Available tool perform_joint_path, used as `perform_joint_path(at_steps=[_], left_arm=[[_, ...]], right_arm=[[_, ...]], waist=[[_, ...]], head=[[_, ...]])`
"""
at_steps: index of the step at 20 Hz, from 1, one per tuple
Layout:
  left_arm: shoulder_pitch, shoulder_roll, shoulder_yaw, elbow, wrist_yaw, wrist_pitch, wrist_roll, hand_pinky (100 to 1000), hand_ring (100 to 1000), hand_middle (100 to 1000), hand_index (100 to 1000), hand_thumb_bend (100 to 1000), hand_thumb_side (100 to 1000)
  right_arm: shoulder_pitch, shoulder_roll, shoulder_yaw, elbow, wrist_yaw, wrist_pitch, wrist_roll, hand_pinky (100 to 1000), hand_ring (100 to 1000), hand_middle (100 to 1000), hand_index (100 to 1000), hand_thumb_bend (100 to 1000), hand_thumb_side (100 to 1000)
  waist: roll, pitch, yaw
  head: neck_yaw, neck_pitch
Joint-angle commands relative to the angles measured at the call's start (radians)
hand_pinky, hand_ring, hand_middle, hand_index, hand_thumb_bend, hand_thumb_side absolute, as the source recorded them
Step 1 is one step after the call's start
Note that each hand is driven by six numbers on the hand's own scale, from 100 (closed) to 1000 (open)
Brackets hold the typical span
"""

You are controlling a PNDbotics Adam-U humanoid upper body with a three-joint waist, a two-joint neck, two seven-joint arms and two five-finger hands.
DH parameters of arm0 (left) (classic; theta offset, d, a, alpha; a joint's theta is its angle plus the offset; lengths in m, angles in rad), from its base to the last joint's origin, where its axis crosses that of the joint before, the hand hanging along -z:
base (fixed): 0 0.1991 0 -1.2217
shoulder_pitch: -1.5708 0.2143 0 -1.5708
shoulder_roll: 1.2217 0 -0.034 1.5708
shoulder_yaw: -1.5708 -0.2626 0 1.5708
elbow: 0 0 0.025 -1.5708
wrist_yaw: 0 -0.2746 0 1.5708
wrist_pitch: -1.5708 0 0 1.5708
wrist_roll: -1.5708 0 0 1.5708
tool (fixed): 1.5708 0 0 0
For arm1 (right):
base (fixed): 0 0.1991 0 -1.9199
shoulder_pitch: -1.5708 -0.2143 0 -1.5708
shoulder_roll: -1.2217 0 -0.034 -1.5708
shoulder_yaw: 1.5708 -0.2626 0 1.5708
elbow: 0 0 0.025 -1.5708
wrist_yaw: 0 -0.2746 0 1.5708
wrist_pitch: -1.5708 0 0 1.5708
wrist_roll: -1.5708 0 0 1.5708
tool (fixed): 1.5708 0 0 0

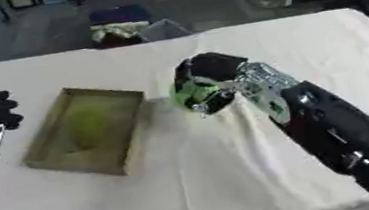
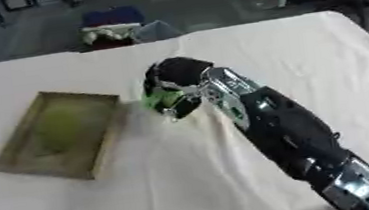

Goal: Pick up objects on the table and place them in the box.

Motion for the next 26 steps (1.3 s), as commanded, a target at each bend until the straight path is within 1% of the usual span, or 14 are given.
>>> perform_joint_path(at_steps=[1,2,3,6,8,12,15,18,20,21,23,26], left_arm=[[-0.012,0.006,0.001,-0.017,0.005,-0.001,-0.001,660,625,656,803,314,756],[-0.012,0.005,0.0,-0.017,0.006,-0.001,-0.002,660,625,656,803,314,757],[-0.013,0.003,-0.001,-0.016,0.007,-0.001,-0.003,660,625,656,804,314,757],[-0.015,0.0,-0.004,-0.016,0.009,-0.001,-0.006,660,625,657,804,313,756],[-0.017,-0.002,-0.005,-0.017,0.01,-0.002,-0.007,660,625,657,804,313,756],[-0.022,-0.007,-0.009,-0.017,0.012,-0.002,-0.011,660,625,656,803,313,757],[-0.026,-0.01,-0.011,-0.018,0.014,-0.003,-0.013,660,625,656,803,313,757],[-0.028,-0.013,-0.012,-0.018,0.014,-0.003,-0.015,659,625,656,803,312,758],[-0.03,-0.014,-0.013,-0.019,0.014,-0.003,-0.016,660,624,656,803,312,758],[-0.03,-0.015,-0.012,-0.019,0.014,-0.003,-0.016,661,624,656,803,312,758],[-0.03,-0.016,-0.012,-0.019,0.014,-0.002,-0.015,662,624,656,803,312,758],[-0.029,-0.016,-0.011,-0.019,0.014,-0.002,-0.015,662,624,656,803,313,758]], right_arm=[[-0.058,0.037,-0.015,-0.043,0.01,0.018,-0.006,533,410,282,384,100,100],[-0.071,0.055,-0.012,-0.048,0.019,0.008,-0.006,535,412,283,386,100,100],[-0.082,0.08,-0.015,-0.039,0.025,0.011,-0.005,538,412,284,387,100,100],[-0.114,0.17,-0.016,0.003,0.051,0.003,-0.007,541,414,285,389,100,100],[-0.125,0.217,-0.017,0.031,0.074,-0.011,-0.015,545,415,285,391,100,100],[-0.125,0.324,-0.024,0.097,0.136,-0.039,-0.039,573,434,295,404,100,100],[-0.113,0.386,-0.045,0.143,0.211,-0.048,-0.078,584,446,302,404,100,100],[-0.091,0.431,-0.071,0.189,0.298,-0.044,-0.129,600,468,329,436,100,100],[-0.079,0.452,-0.087,0.225,0.369,-0.04,-0.157,627,508,377,488,100,100],[-0.074,0.459,-0.094,0.241,0.408,-0.036,-0.171,633,519,391,500,100,100],[-0.065,0.467,-0.116,0.27,0.476,-0.021,-0.202,633,519,391,501,100,100],[-0.057,0.469,-0.151,0.31,0.546,0.013,-0.254,636,528,407,516,100,100]], waist=[[0.003,-0.018,0.005],[0.003,-0.019,0.008],[0.004,-0.02,0.012],[0.007,-0.02,0.028],[0.009,-0.019,0.039],[0.013,-0.013,0.065],[0.015,-0.007,0.079],[0.017,-0.002,0.086],[0.018,0.0,0.09],[0.019,0.001,0.091],[0.019,0.002,0.091],[0.019,0.004,0.088]], head=[[-0.004,-0.008],[-0.005,-0.009],[-0.007,-0.009],[-0.015,-0.012],[-0.02,-0.014],[-0.029,-0.019],[-0.034,-0.022],[-0.033,-0.023],[-0.034,-0.024],[-0.034,-0.025],[-0.035,-0.026],[-0.035,-0.026]])
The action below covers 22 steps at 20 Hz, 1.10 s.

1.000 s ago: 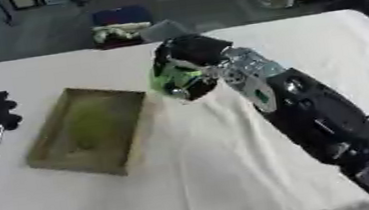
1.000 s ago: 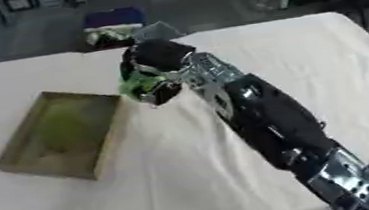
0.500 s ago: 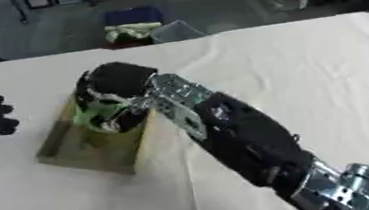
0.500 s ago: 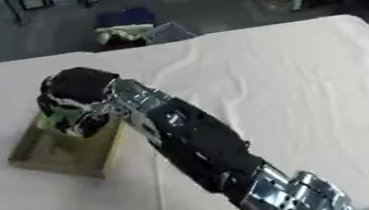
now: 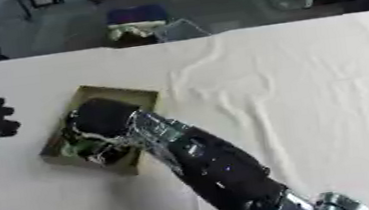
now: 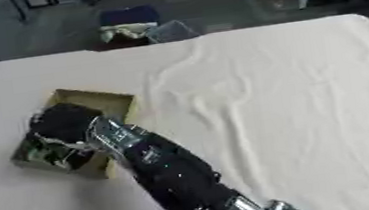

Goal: Pick up objects on the table and place them in the box.

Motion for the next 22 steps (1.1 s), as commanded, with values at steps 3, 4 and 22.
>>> perform_joint_path(at_steps=[3,4,22], left_arm=[[-0.013,0.009,0.001,-0.019,0.0,-0.001,-0.002,663,624,656,803,312,759],[-0.013,0.009,0.002,-0.019,0.0,-0.001,-0.002,663,624,656,803,311,759],[-0.013,0.011,0.004,-0.021,0.0,-0.001,0.001,666,625,657,803,310,760]], right_arm=[[-0.005,0.001,-0.054,0.063,0.106,0.054,-0.071,654,568,453,572,100,100],[-0.005,0.0,-0.062,0.073,0.12,0.064,-0.078,660,581,469,587,100,100],[-0.029,-0.071,-0.102,-0.056,0.032,0.164,-0.051,931,946,937,960,492,506]], waist=[[0.006,-0.006,-0.005],[0.006,-0.006,-0.006],[0.005,-0.007,-0.017]], head=[[-0.003,-0.01],[-0.003,-0.01],[-0.001,-0.014]])
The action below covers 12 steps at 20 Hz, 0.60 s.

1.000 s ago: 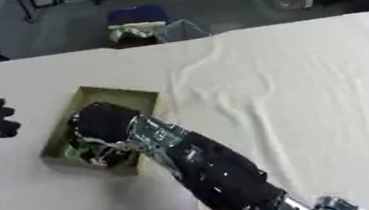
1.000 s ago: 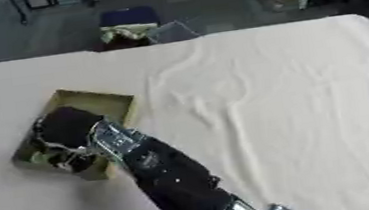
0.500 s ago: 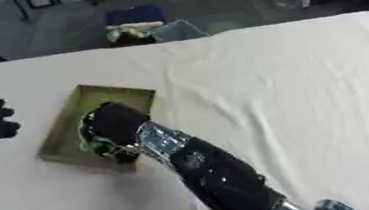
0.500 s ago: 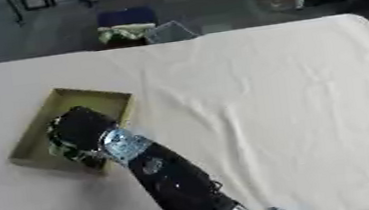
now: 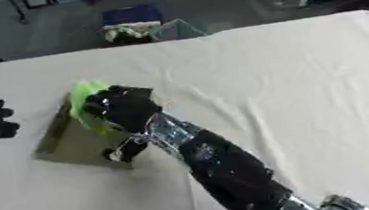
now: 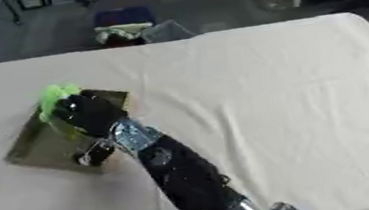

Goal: Pick up objects on the table and place them in the box.

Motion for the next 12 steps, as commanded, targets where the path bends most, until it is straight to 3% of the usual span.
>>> perform_joint_path(at_steps=[1,7,12], left_arm=[[-0.013,0.011,0.004,-0.021,0.0,-0.001,0.001,666,625,657,803,310,759],[-0.01,0.013,0.005,-0.02,0.0,0.0,0.001,667,625,657,803,309,760],[-0.008,0.014,0.006,-0.02,0.0,0.0,0.003,668,625,657,803,308,760]], right_arm=[[-0.03,-0.033,0.004,-0.083,-0.078,0.012,0.023,931,948,938,960,490,509],[-0.068,-0.093,0.023,-0.174,-0.218,0.024,0.103,928,947,939,958,480,520],[-0.079,-0.136,0.026,-0.221,-0.284,0.042,0.14,921,942,931,956,461,522]], waist=[[0.005,-0.011,-0.001],[0.002,-0.015,-0.007],[0.003,-0.018,-0.013]], head=[[0.002,-0.012],[0.005,-0.011],[0.008,-0.012]])
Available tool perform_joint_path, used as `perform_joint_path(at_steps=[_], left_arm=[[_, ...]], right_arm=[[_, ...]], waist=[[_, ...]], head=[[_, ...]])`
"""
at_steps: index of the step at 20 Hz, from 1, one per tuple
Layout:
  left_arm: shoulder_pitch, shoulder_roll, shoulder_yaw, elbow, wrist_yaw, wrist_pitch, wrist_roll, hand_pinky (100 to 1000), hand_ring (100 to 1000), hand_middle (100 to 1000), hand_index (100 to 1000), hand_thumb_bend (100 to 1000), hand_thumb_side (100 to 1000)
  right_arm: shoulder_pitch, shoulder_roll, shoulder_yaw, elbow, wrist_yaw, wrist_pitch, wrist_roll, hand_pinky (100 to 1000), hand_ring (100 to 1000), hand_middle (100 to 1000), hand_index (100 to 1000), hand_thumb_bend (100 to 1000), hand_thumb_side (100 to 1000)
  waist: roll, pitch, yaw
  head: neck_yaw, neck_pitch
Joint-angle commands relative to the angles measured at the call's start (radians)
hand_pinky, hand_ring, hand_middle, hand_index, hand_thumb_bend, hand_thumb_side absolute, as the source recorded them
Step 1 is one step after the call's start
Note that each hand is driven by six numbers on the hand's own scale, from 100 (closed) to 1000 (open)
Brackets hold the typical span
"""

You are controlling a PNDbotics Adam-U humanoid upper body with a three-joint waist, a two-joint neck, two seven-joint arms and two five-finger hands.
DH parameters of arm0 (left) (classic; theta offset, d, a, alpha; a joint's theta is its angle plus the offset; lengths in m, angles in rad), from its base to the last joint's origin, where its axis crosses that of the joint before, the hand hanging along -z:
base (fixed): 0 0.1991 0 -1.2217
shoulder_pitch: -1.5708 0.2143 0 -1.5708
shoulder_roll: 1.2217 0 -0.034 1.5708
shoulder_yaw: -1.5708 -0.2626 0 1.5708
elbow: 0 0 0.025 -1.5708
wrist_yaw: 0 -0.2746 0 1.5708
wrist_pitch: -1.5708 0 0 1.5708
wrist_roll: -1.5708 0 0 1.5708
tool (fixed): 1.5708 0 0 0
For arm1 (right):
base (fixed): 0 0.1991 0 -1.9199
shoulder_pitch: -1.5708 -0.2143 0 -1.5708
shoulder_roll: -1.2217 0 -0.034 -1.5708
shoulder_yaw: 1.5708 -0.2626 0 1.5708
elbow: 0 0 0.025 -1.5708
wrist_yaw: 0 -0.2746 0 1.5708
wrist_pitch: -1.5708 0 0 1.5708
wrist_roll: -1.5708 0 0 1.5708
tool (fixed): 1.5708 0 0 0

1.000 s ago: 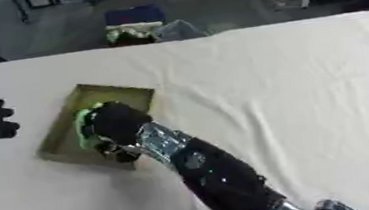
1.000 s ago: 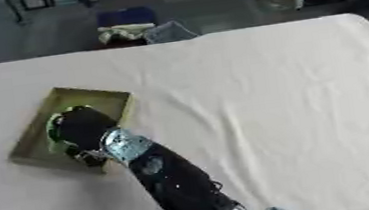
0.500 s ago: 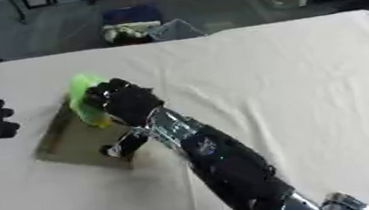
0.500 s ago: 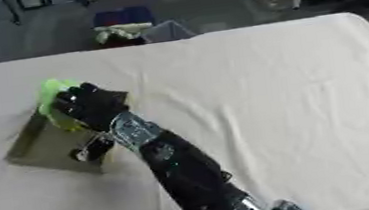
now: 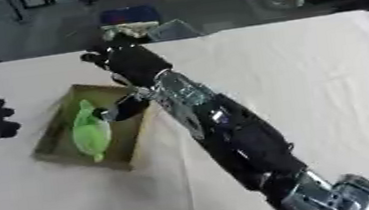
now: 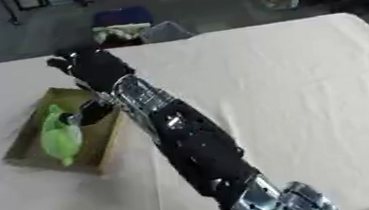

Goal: Pick up objects on the table and place them in the box.

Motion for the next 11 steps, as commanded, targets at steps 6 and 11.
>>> perform_joint_path(at_steps=[6,11], left_arm=[[-0.006,0.015,0.007,-0.019,0.0,-0.001,0.004,669,625,657,803,308,760],[-0.004,0.016,0.009,-0.019,0.0,-0.001,0.006,669,626,657,803,308,760]], right_arm=[[-0.039,-0.089,-0.01,-0.081,-0.106,0.028,0.023,904,927,896,952,434,509],[-0.045,-0.169,-0.048,-0.128,-0.177,0.077,0.004,880,909,869,948,388,471]], waist=[[0.007,-0.019,-0.007],[0.008,-0.021,-0.015]], head=[[0.005,-0.012],[0.009,-0.013]])
